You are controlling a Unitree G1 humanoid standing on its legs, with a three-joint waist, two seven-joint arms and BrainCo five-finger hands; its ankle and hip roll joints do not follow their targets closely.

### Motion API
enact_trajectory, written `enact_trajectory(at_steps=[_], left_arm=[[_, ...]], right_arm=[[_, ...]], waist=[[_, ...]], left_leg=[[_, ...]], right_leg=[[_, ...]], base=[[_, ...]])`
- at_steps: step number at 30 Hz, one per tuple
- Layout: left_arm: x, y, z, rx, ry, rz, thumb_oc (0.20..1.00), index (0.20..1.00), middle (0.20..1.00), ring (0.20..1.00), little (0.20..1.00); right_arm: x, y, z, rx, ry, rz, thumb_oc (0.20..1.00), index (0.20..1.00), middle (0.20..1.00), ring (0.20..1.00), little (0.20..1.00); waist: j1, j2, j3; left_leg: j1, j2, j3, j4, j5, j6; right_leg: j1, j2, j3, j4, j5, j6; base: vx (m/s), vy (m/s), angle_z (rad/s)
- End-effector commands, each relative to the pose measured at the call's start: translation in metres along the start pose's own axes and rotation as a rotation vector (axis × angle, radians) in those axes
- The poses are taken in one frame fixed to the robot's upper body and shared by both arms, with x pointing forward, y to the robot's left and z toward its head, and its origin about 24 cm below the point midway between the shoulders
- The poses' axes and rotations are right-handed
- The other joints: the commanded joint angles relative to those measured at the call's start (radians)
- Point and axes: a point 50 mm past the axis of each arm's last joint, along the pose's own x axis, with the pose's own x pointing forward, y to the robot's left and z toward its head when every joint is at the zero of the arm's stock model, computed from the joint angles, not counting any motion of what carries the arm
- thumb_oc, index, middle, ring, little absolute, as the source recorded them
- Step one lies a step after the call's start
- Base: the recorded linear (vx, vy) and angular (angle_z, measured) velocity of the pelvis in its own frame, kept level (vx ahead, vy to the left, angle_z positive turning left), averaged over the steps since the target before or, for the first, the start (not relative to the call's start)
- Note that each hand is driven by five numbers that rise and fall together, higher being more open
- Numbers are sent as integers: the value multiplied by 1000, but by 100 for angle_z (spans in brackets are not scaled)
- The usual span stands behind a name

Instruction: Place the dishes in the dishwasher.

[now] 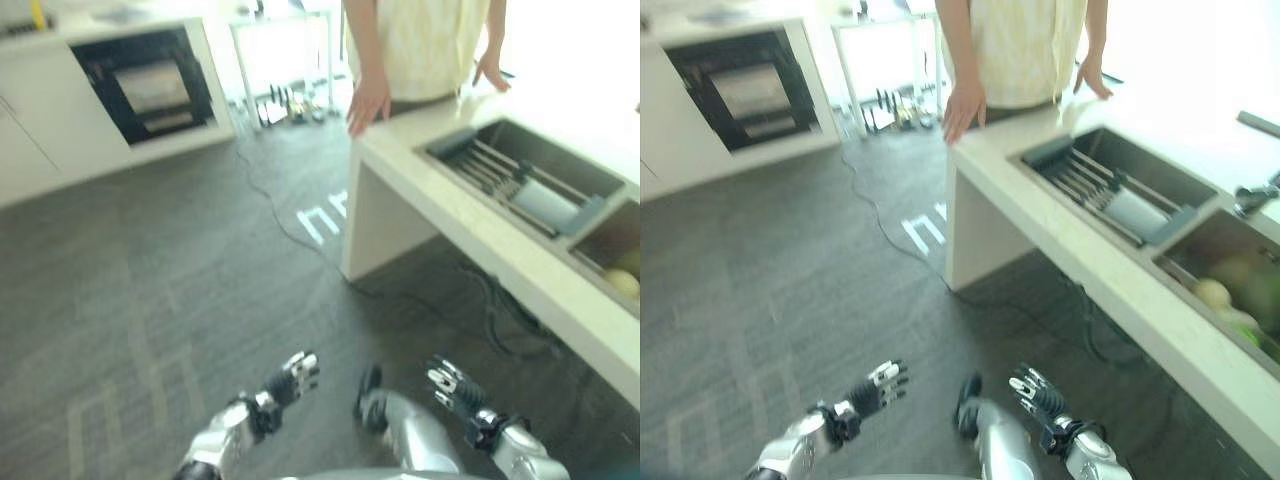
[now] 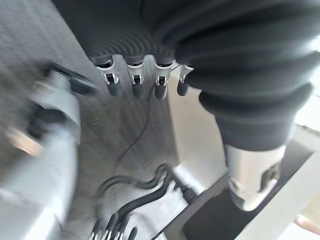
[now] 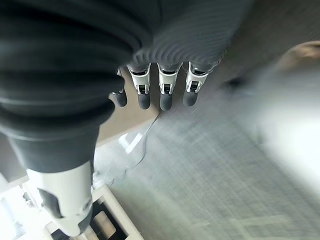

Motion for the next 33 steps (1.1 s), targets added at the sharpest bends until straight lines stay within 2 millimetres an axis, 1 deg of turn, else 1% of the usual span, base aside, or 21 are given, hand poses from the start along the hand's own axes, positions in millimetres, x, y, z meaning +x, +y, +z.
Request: enact_trajectory(at_steps=[1, 2, 3, 5, 6, 7, 9, 10, 11, 12, 13, 14, 15, 16, 17, 19, 21, 25, 29, 31, 33], left_arm=[[4, -4, 52, 164, -131, -53, 1000, 1000, 1000, 1000, 1000], [3, -3, 52, 150, -133, -51, 1000, 1000, 1000, 1000, 1000], [5, -3, 52, 130, -138, -51, 1000, 1000, 1000, 1000, 1000], [9, -8, 54, 120, -152, -66, 1000, 1000, 1000, 1000, 1000], [12, -11, 54, 116, -158, -75, 1000, 1000, 1000, 1000, 1000], [13, -12, 54, 114, -162, -81, 1000, 1000, 1000, 1000, 1000], [13, -13, 54, 114, -162, -93, 1000, 1000, 1000, 1000, 1000], [12, -13, 54, 114, -163, -95, 1000, 1000, 1000, 1000, 1000], [12, -12, 53, 113, -164, -97, 1000, 1000, 1000, 1000, 1000], [10, -12, 51, 95, -173, -89, 1000, 1000, 1000, 1000, 1000], [10, -11, 51, 94, -174, -88, 1000, 1000, 1000, 1000, 1000], [8, -10, 49, 77, -182, -81, 1000, 1000, 1000, 1000, 1000], [7, -10, 49, 76, -182, -81, 1000, 1000, 1000, 1000, 1000], [6, -10, 48, 77, -179, -86, 1000, 1000, 1000, 1000, 1000], [7, -9, 48, 97, -159, -99, 1000, 1000, 1000, 1000, 1000], [8, -9, 48, 121, -132, -100, 1000, 1000, 1000, 1000, 1000], [8, -9, 47, 167, -101, -111, 1000, 1000, 1000, 1000, 1000], [3, -2, 49, 187, -100, -79, 1000, 1000, 1000, 1000, 1000], [-1, 3, 53, 218, -102, -63, 1000, 1000, 1000, 1000, 1000], [-2, 3, 55, 217, -109, -57, 1000, 1000, 1000, 1000, 1000], [-2, 5, 56, 208, -121, -40, 1000, 1000, 1000, 1000, 1000]], right_arm=[[17, 29, 24, 13, -117, 101, 1000, 1000, 1000, 1000, 1000], [17, 30, 24, 11, -114, 99, 1000, 1000, 1000, 1000, 1000], [16, 28, 24, 4, -110, 95, 1000, 1000, 1000, 1000, 1000], [15, 24, 26, -9, -110, 92, 1000, 1000, 1000, 1000, 1000], [14, 21, 28, -18, -109, 85, 1000, 1000, 1000, 1000, 1000], [13, 19, 28, -25, -110, 79, 1000, 1000, 1000, 1000, 1000], [13, 14, 29, -28, -110, 66, 1000, 1000, 1000, 1000, 1000], [13, 13, 30, -29, -109, 66, 1000, 1000, 1000, 1000, 1000], [14, 12, 30, -35, -104, 70, 1000, 1000, 1000, 1000, 1000], [17, 14, 32, -59, -88, 80, 1000, 1000, 1000, 1000, 1000], [17, 14, 32, -62, -87, 80, 1000, 1000, 1000, 1000, 1000], [19, 16, 32, -90, -80, 91, 1000, 1000, 1000, 1000, 1000], [19, 16, 32, -93, -80, 91, 1000, 1000, 1000, 1000, 1000], [18, 16, 32, -96, -86, 91, 1000, 1000, 1000, 1000, 1000], [17, 15, 31, -76, -99, 77, 1000, 1000, 1000, 1000, 1000], [18, 19, 28, -29, -94, 76, 1000, 1000, 1000, 1000, 1000], [19, 22, 24, 72, -88, 64, 1000, 1000, 1000, 1000, 1000], [18, 24, 15, 49, -66, 64, 1000, 1000, 1000, 1000, 1000], [18, 25, 10, 64, -63, 46, 1000, 1000, 1000, 1000, 1000], [18, 26, 9, 66, -61, 50, 1000, 1000, 1000, 1000, 1000], [19, 31, 6, 58, -51, 54, 1000, 1000, 1000, 1000, 1000]], waist=[[-20, -32, 28], [-22, -33, 20], [-32, -38, 8], [-40, -51, 7], [-40, -57, 10], [-35, -60, 15], [-20, -60, 31], [-15, -58, 35], [-9, -51, 37], [5, -41, 33], [6, -41, 31], [24, -25, 25], [27, -23, 27], [30, -16, 30], [17, -13, 21], [7, -8, 13], [1, -4, 9], [3, 1, 0], [7, -1, -8], [7, -3, -9], [15, -11, -7]], left_leg=[[-233, 91, -15, -275, 217, 47], [-237, 90, -16, -259, 210, 47], [-253, 85, -12, -184, 177, 46], [-292, 79, 13, -37, 116, 39], [-337, 95, 17, 87, 133, 18], [-384, 111, 3, 189, 172, -2], [-482, 151, -42, 314, 238, -26], [-492, 158, -61, 301, 241, -21], [-484, 163, -86, 242, 244, -17], [-444, 171, -165, 84, 255, -15], [-443, 171, -172, 68, 259, -15], [-428, 174, -283, -74, 286, -28], [-424, 173, -294, -90, 290, -30], [-435, 175, -310, -110, 309, -39], [-413, 188, -250, -156, 294, -35], [-387, 182, -249, -195, 289, -24], [-363, 173, -241, -216, 279, -7], [-342, 149, -207, -239, 262, 26], [-336, 133, -174, -239, 241, 54], [-332, 136, -134, -234, 232, 57], [-315, 150, -50, -231, 216, 54]], right_leg=[[161, -74, 59, 31, -118, 351], [178, -61, 71, 21, -133, 341], [196, -45, 96, 16, -157, 321], [205, -57, 94, 21, -174, 303], [217, -63, 90, 19, -184, 287], [227, -64, 94, 15, -188, 273], [247, -62, 125, 20, -197, 254], [252, -61, 145, 25, -200, 254], [256, -57, 170, 28, -204, 257], [260, -48, 231, 28, -212, 272], [258, -48, 236, 27, -211, 274], [259, -39, 290, 28, -217, 285], [261, -39, 297, 28, -219, 286], [267, -39, 309, 34, -227, 289], [268, -60, 282, 41, -234, 302], [244, -80, 275, 60, -226, 319], [221, -102, 267, 78, -220, 336], [203, -142, 259, 81, -191, 364], [187, -164, 258, 81, -165, 383], [186, -178, 236, 76, -157, 391], [174, -224, 157, 84, -107, 412]], base=[[198, -99, -107], [261, -172, -106], [200, -163, -98], [98, -110, -45], [37, -74, -42], [27, -75, -27], [63, 28, -12], [130, 168, -34], [218, 354, -91], [194, 327, -112], [246, 448, -106], [138, 256, -74], [167, 325, -62], [101, 292, -74], [100, 364, -58], [52, 291, -22], [25, 208, -4], [27, 163, -38], [22, 77, -57], [33, 15, -68], [56, -55, -87]])
